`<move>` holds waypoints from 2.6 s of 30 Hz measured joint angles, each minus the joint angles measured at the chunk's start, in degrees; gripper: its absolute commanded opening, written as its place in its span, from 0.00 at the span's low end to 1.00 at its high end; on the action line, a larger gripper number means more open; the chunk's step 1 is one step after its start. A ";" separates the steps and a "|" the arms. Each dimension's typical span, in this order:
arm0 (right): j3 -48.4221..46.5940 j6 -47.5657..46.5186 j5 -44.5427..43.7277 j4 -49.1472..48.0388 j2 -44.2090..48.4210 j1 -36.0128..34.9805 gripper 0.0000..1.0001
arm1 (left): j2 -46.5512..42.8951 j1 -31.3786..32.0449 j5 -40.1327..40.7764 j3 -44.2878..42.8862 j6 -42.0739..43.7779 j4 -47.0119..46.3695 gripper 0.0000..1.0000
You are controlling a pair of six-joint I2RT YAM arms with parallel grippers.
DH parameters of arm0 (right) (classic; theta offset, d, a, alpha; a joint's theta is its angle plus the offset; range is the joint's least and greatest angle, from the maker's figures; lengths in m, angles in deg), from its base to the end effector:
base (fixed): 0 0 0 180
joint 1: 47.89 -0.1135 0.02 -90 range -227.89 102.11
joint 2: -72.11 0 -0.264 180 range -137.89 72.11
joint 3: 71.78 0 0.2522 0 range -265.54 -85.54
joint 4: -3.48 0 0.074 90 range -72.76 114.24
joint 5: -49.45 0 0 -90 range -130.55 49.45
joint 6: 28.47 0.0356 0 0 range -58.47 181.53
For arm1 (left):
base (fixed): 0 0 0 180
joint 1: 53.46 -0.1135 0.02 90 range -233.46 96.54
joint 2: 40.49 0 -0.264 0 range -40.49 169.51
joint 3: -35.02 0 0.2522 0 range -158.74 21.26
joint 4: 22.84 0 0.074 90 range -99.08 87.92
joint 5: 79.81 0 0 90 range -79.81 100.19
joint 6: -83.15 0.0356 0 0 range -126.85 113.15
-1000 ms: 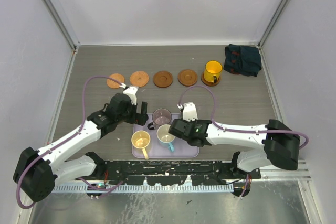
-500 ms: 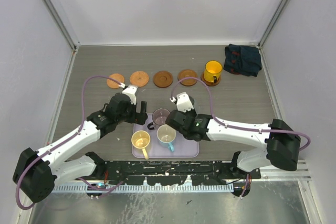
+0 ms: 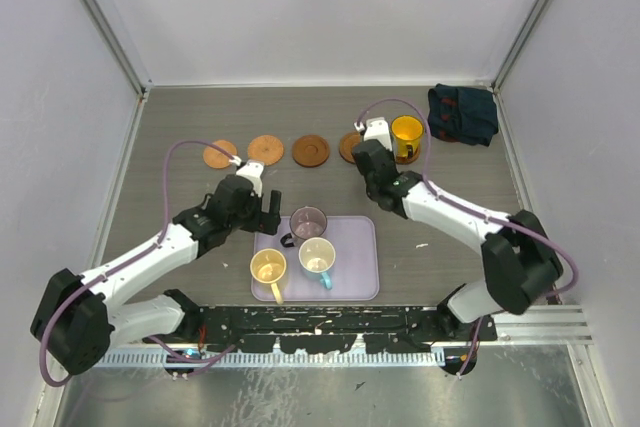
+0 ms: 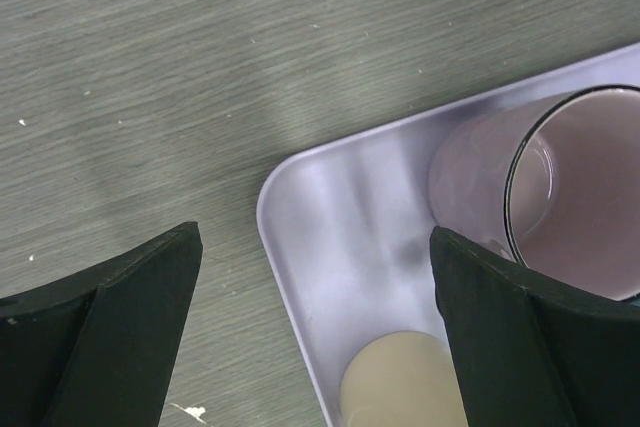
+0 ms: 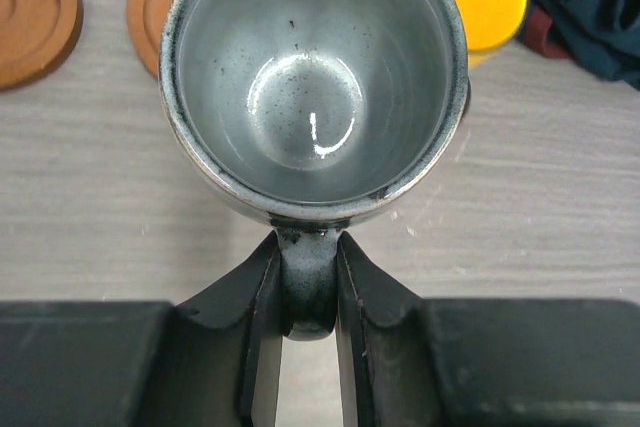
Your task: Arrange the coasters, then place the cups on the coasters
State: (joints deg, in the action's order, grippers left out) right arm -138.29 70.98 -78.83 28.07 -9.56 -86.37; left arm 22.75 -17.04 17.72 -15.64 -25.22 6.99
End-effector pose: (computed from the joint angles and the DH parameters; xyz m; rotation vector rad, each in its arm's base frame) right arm 0.2514 0.1716 0.2436 -0.1936 2.0987 -0.2635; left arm 0.1862 -0.1316 0.2206 0.2982 2.3077 -0.3360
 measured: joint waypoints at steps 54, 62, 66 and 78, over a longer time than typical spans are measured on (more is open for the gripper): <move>-21.35 -4.55 14.99 -4.92 -28.63 9.31 0.01 | 2.40 -2.01 6.62 -3.21 -1.81 -0.79 0.98; -21.35 -3.34 15.02 -4.72 -28.63 9.33 0.01 | 2.56 -2.01 6.60 -3.21 -1.81 -0.79 0.98; -21.35 -2.82 15.04 -4.70 -28.63 9.33 0.01 | 2.64 -2.01 6.60 -3.21 -1.84 -0.79 0.98; -21.27 -1.31 15.06 -4.55 -28.59 9.33 0.01 | 2.64 -2.01 6.58 -3.19 -2.01 -0.79 0.98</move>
State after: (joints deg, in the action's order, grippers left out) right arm -159.56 69.67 -63.77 23.52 -38.15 -77.03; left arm 25.40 -19.05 24.29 -18.84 -27.23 6.21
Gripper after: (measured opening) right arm 0.281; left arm 0.980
